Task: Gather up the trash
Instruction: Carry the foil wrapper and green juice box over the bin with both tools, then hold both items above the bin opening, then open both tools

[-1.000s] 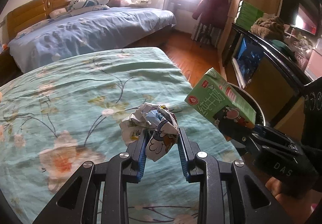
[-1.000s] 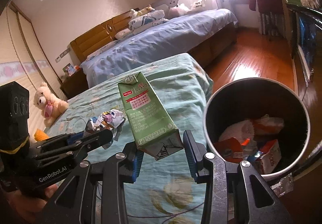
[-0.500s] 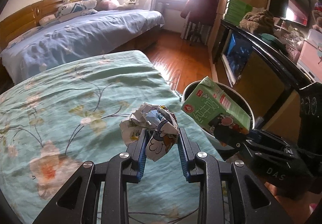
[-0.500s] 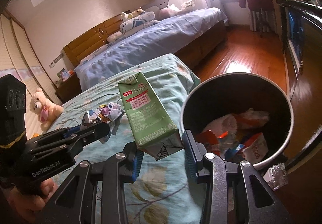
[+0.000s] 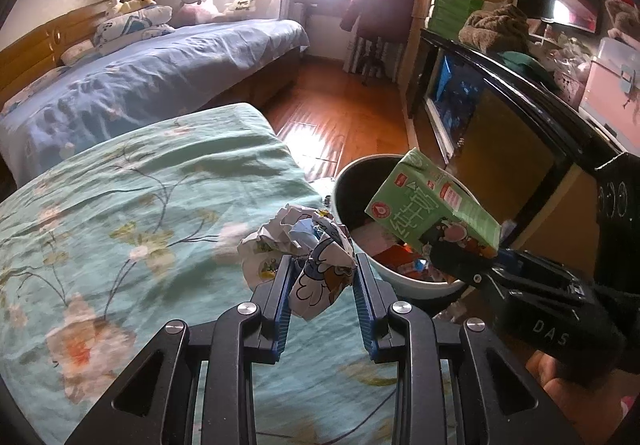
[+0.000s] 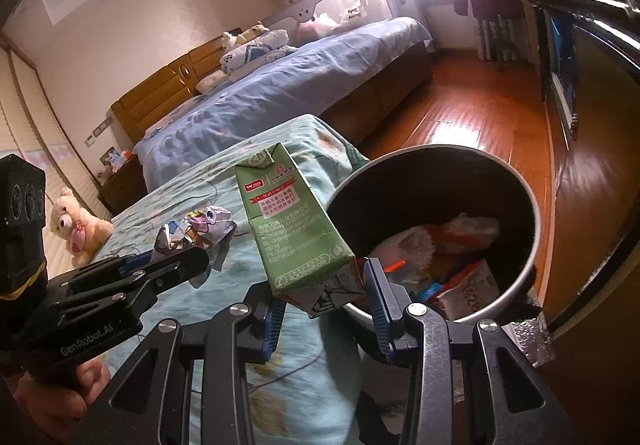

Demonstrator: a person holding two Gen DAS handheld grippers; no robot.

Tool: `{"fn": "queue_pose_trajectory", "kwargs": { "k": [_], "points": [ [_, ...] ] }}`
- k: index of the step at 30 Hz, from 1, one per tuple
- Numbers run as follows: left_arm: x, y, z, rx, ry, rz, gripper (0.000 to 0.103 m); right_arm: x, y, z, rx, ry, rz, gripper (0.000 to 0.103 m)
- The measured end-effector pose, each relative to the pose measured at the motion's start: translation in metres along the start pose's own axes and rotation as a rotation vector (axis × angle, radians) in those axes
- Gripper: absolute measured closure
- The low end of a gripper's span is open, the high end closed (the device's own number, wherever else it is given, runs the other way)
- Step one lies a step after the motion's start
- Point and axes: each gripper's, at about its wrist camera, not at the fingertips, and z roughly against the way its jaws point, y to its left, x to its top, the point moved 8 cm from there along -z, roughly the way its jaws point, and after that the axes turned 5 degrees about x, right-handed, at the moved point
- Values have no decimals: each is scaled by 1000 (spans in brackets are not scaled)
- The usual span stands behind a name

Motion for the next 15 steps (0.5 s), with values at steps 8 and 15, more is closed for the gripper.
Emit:
{"fn": "queue_pose_trajectory", "kwargs": {
  "k": [8, 15],
  "points": [
    [4, -13, -6, -7, 3, -25, 75, 2, -16, 8, -29, -13, -25, 65],
    [6, -22, -12, -14, 9, -40, 75, 3, -27, 11, -42, -19, -40, 65]
  ]
}}
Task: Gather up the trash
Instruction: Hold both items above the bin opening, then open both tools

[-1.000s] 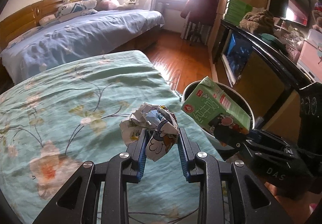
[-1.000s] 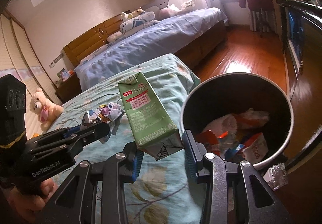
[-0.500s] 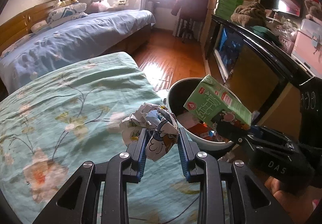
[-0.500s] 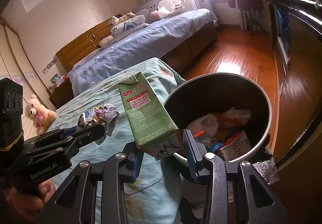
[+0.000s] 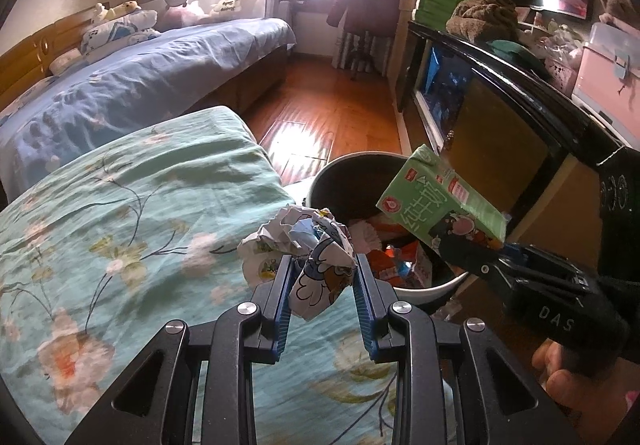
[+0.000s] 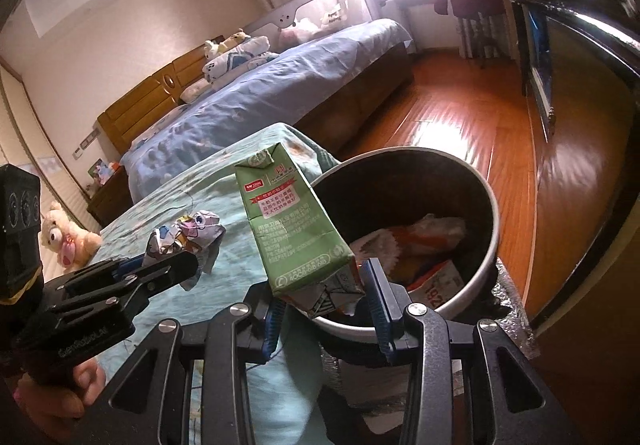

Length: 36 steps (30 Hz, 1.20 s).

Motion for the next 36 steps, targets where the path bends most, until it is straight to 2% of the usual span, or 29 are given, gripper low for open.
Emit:
{"fn": "queue_pose_trajectory", "kwargs": {
  "k": [36],
  "points": [
    [20, -28, -26, -25, 4, -36, 75, 13, -37, 2, -62, 4, -24, 65]
  ]
}}
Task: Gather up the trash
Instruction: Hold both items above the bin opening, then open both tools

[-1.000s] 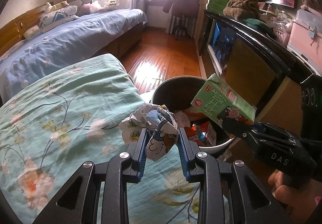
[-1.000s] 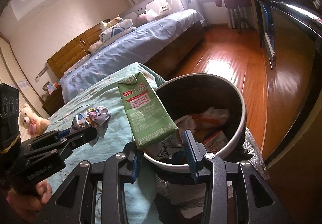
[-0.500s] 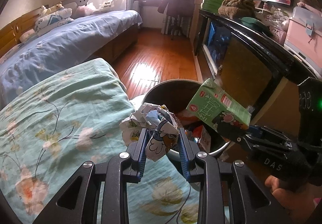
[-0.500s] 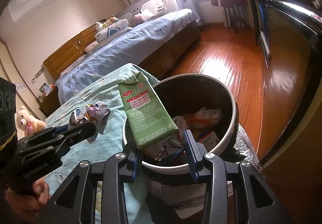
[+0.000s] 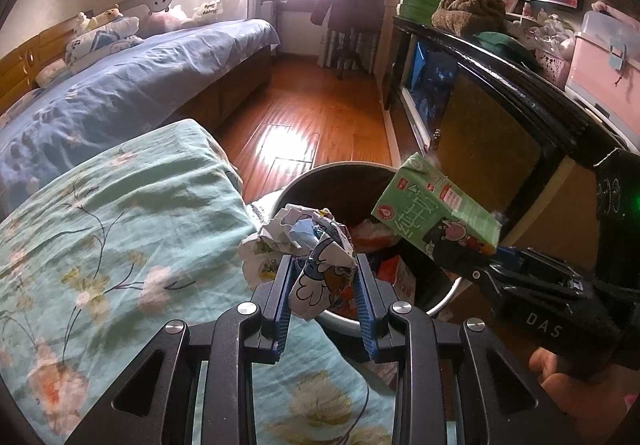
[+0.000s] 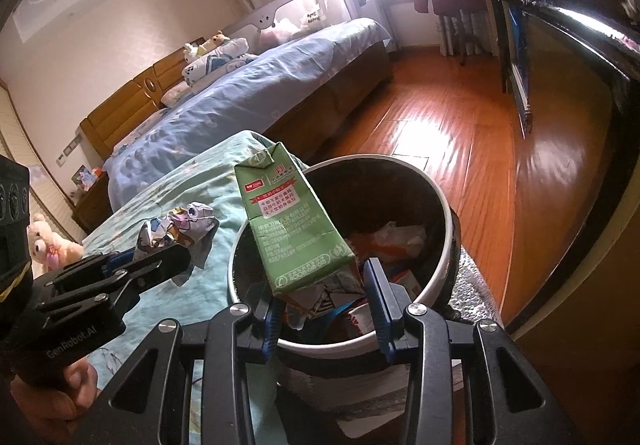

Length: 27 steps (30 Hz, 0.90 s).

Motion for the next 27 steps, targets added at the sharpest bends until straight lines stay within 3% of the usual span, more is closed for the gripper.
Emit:
{"fn": "queue_pose_trajectory", "kwargs": {
  "k": [27],
  "points": [
    [12, -12, -25, 15, 18, -37, 75, 13, -14, -8, -18, 19, -16, 65]
  ]
}}
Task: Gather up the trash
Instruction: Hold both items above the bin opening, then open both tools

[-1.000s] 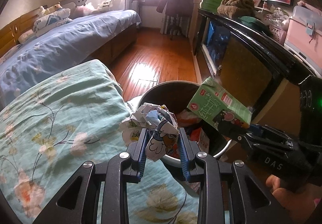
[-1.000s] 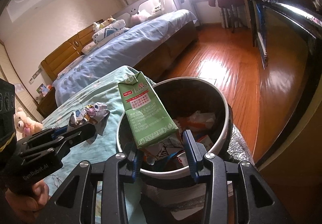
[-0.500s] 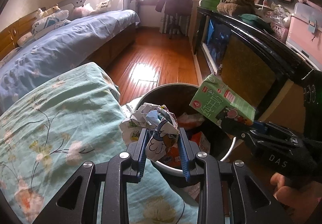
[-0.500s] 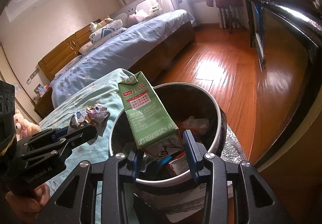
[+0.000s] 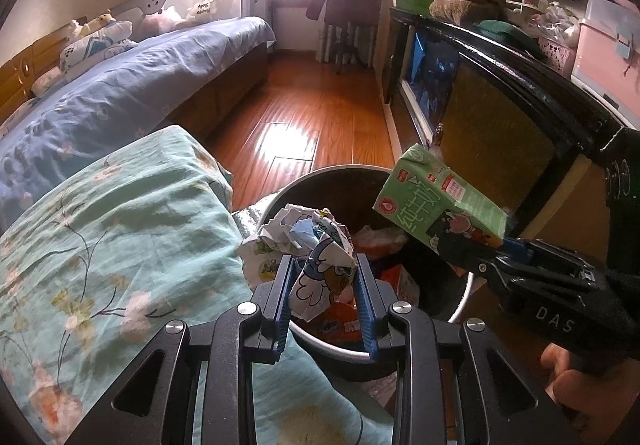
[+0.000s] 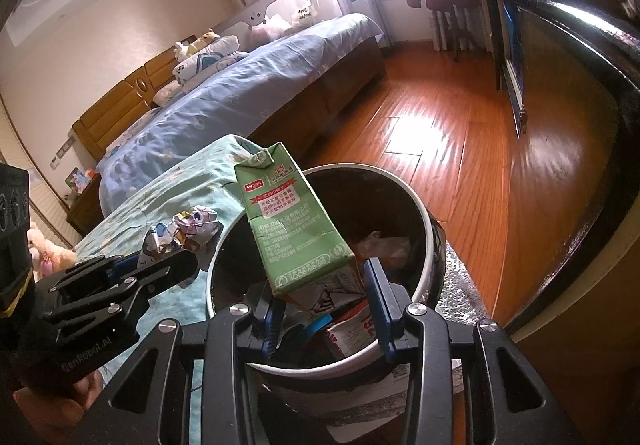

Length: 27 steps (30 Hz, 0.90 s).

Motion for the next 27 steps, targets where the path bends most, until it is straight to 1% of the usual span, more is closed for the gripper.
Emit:
{"fn": "queue_pose_trajectory", "kwargs": {
  "k": [27],
  "points": [
    [2, 0, -6, -11, 6, -8, 75, 4, -5, -9, -5, 23, 1, 65]
  ]
}}
